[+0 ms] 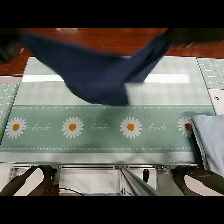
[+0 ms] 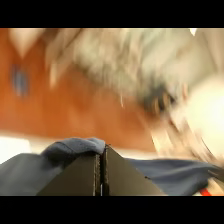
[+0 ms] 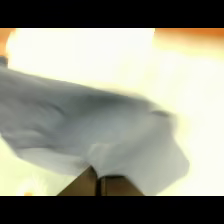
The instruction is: Fold the shirts.
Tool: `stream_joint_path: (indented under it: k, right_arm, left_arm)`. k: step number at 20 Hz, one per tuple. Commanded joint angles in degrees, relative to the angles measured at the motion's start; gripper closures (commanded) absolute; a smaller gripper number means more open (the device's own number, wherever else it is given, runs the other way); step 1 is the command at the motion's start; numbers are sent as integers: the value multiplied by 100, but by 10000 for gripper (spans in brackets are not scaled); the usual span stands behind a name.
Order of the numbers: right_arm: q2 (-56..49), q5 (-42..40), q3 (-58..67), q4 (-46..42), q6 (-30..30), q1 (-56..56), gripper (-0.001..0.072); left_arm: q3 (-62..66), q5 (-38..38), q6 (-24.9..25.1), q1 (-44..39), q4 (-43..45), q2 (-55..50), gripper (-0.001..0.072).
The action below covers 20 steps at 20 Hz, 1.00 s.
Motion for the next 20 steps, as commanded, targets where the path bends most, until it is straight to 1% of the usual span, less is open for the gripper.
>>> stream_joint_path:
  k: [1,3,4,6,7,9,11,13,15,17,18,20]
  right_arm:
    - [708,575,1351,-787,68,-236,687]
    - [1305,743,1346,-1270,144,-243,686]
    - [1576,833,1346,-1502,151,-243,686]
    - [2035,1003,1346,-1963,251,-243,686]
    - [2223,1172,1346,-2214,317,-243,686]
    - [2483,1687,1346,-2643,446,-243,686]
    - [2616,2164,1322,-2933,516,-243,686]
    - [2743,2446,1040,-2955,557,-243,686]
    - [2870,2671,459,-2931,697,-243,686]
    - [3029,2645,-396,-2686,817,-243,686]
    - [3106,2553,-876,-2457,846,-243,686]
    - [3228,2151,-1980,-1915,852,-243,686]
  left_arm:
    - [918,463,-96,767,-391,962,692]
    - [1287,461,-444,1368,133,1502,692]
    - [1458,481,-649,1620,599,1779,692]
    - [1692,640,-1268,1707,1779,2308,692]
    - [1757,675,-1467,1661,2273,2535,692]
    - [1878,734,-1834,1386,3659,2992,692]
    - [1899,782,-2271,940,4975,3335,692]
    - [1897,737,-2717,369,6210,3576,692]
    - [1891,549,-3049,-149,7187,3657,692]
    - [1764,258,-3241,-444,7628,3620,692]
    - [1580,133,-3342,-514,7663,3582,692]
    - [1027,24,-3836,-501,7606,3460,692]
